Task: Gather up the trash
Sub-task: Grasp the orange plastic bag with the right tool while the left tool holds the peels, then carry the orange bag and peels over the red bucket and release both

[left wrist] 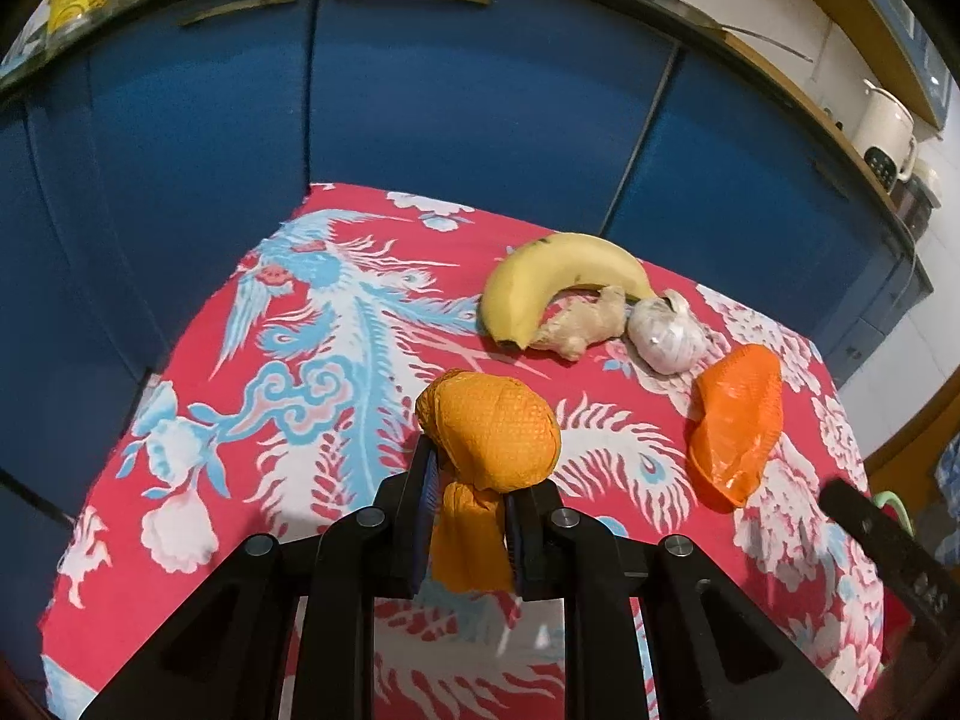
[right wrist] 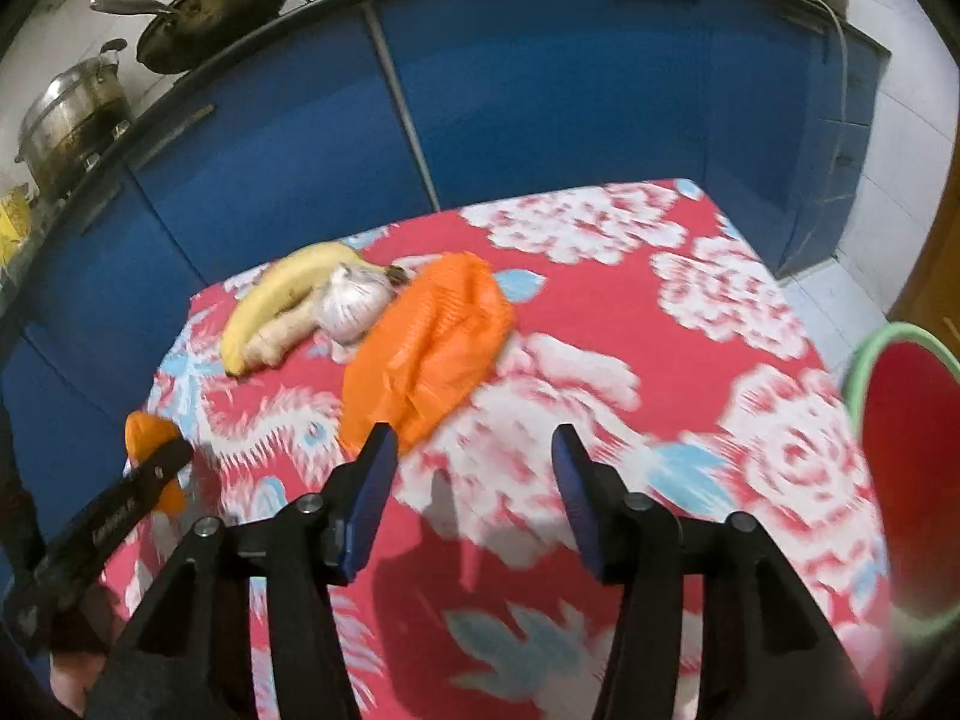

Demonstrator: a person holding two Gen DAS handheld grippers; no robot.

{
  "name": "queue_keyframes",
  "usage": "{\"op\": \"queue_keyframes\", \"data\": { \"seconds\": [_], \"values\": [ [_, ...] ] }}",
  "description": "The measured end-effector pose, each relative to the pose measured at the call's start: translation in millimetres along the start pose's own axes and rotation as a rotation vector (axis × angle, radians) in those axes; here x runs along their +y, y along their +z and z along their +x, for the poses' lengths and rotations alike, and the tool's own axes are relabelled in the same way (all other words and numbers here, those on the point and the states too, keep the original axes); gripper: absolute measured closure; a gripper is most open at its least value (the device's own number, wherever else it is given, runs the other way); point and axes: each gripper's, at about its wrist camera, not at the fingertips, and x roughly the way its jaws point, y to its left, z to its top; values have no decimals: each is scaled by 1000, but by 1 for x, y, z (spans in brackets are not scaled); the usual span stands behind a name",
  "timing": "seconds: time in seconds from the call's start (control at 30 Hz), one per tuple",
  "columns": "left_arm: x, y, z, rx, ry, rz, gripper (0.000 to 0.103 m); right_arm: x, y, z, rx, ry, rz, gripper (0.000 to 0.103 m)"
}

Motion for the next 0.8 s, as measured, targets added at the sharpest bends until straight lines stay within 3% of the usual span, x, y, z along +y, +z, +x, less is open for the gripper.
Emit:
{"op": "queue_keyframes", "data": {
  "seconds": [0.07,0.4,0.47,0.57,0.67,0.8],
  "values": [
    [3,0,1,5,-4,-10,83,5,5,10,-5,-8,17,39],
    [5,-1,4,16,-6,-20,83,25,13,61,51,-68,-34,39],
    [4,-1,5,18,-6,-18,83,25,11,63,48,-81,-48,49],
    [4,-2,7,21,-6,-14,83,28,8,63,44,-86,-91,73],
    [3,-2,7,20,-6,-12,83,26,4,61,50,-64,-103,88],
    [3,-3,8,22,-5,-11,83,24,-1,50,41,-49,-111,96]
  ]
}}
